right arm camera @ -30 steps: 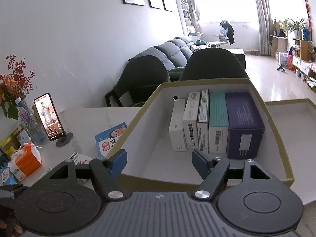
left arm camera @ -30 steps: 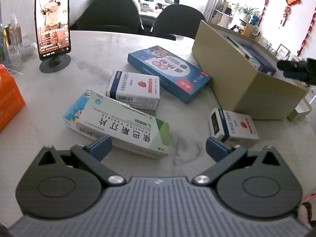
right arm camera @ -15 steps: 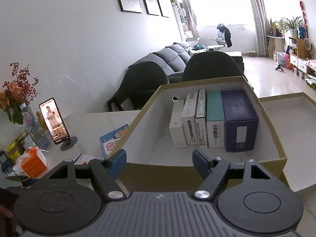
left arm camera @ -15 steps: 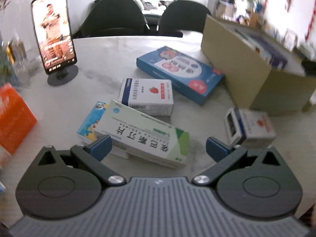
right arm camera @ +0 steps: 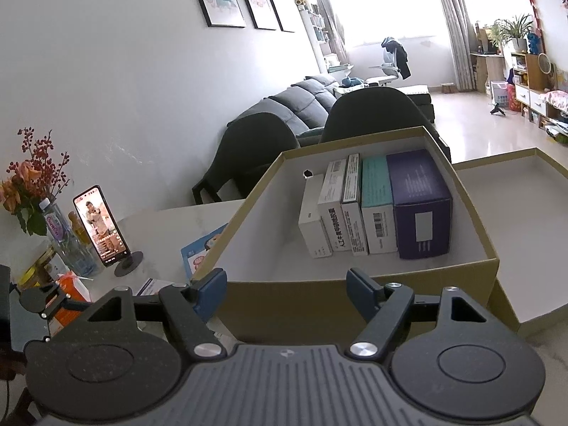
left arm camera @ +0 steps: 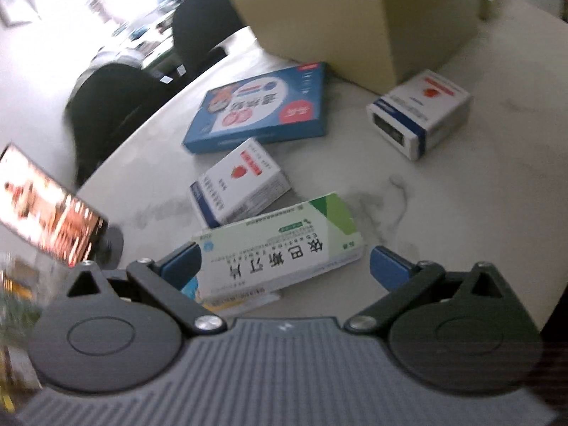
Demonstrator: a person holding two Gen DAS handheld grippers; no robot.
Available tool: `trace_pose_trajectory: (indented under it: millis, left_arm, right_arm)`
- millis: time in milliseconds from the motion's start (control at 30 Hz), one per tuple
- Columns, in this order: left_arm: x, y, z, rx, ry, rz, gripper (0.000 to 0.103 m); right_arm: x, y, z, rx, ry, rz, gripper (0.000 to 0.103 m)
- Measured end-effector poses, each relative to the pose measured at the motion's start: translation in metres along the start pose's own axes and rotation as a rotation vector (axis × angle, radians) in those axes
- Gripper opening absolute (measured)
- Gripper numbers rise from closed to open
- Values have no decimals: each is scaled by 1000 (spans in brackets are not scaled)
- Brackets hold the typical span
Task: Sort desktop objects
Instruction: 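Move the left tool to the white-and-green Ebastine tablet box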
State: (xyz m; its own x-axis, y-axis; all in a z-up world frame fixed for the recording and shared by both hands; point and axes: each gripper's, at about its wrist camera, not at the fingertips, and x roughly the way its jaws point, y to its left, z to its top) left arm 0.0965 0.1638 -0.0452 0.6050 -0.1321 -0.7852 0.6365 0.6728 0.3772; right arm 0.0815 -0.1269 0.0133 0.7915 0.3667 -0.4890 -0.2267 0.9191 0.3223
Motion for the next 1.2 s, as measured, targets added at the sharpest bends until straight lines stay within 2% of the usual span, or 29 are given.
trace_pose_trajectory:
  millis: [100,167,400,667,1000,1200]
  left_arm:
    - [6,-2,1,135,3,-46,103]
    - [15,1,3,180,36,-26,103]
    - [37,17,3,178,65,-46,103]
    - [46,27,-2,-33,43,-98,103]
    - [40,11,-7,-146,11,-110,103]
    - [38,-1,-5,-207,-7,-87,103]
  right_arm:
    - [-1,1,0,6,1,6,77]
    - [-1,2,0,5,1,7,77]
    - [-5,3,0,9,-2,6,77]
    - [-3,4,-1,6,4,3,77]
    - [1,10,-3,-5,17,14,77]
    - [0,12,-6,-3,21,13,77]
